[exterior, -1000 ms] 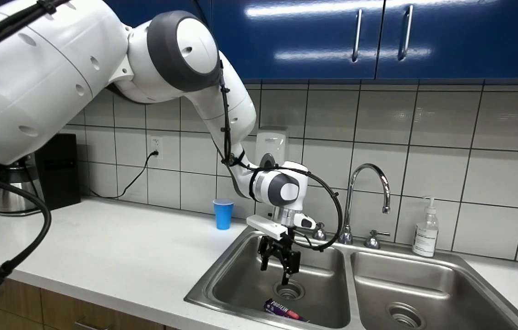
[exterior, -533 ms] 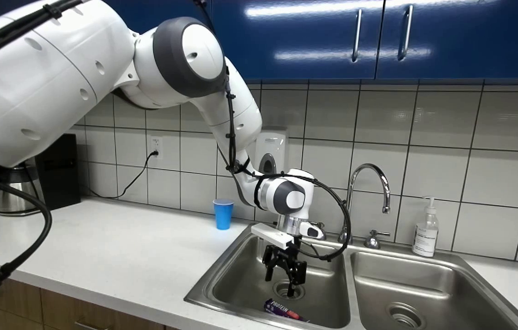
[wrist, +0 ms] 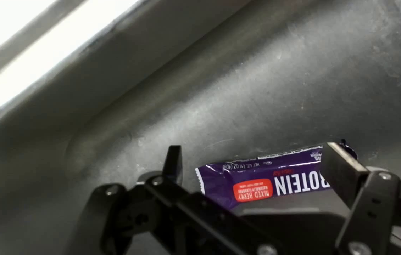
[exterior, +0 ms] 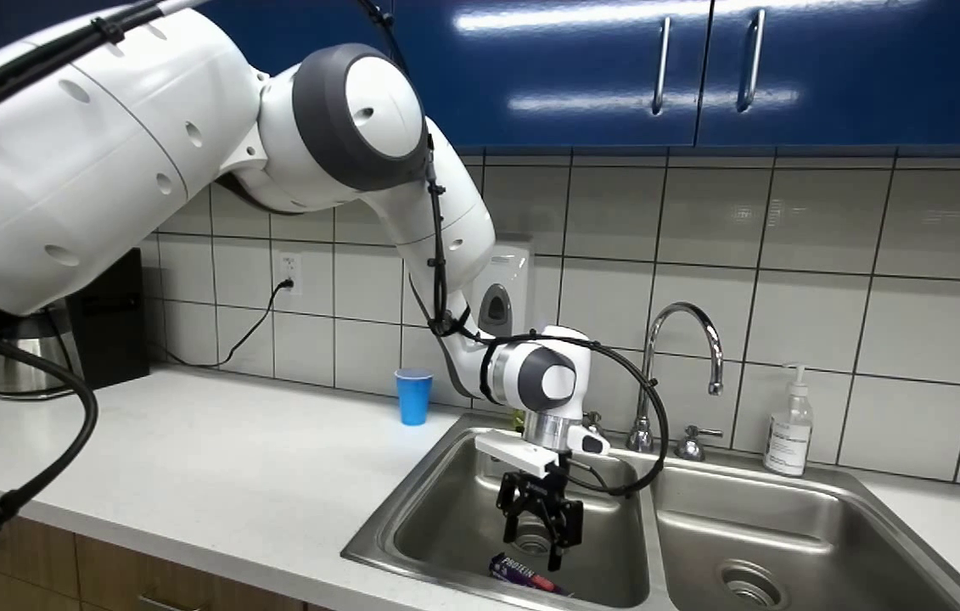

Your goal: Remove the lunch bar from the sink and put it on the countertop

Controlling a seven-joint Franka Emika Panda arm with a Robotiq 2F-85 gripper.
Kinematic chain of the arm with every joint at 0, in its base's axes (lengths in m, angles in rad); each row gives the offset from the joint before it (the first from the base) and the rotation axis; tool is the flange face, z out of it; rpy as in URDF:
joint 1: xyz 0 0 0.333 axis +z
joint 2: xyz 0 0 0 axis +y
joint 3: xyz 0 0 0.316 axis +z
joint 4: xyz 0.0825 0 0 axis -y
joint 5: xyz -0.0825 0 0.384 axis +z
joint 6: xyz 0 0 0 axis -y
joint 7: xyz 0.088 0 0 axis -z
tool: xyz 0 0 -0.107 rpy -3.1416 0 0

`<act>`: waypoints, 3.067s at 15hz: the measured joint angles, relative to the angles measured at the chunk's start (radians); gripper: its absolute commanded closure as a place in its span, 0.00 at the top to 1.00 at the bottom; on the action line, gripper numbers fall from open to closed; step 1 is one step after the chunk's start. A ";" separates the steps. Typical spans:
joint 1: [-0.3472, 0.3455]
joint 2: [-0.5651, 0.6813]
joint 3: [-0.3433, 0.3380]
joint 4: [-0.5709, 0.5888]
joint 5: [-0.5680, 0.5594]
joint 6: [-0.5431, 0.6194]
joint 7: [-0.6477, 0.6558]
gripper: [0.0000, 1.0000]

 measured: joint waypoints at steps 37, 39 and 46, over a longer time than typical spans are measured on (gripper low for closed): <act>0.000 0.159 0.015 0.162 -0.026 0.078 0.007 1.00; 0.000 0.159 0.020 0.156 -0.001 0.078 0.035 1.00; 0.000 0.158 0.042 0.107 0.200 0.159 0.200 1.00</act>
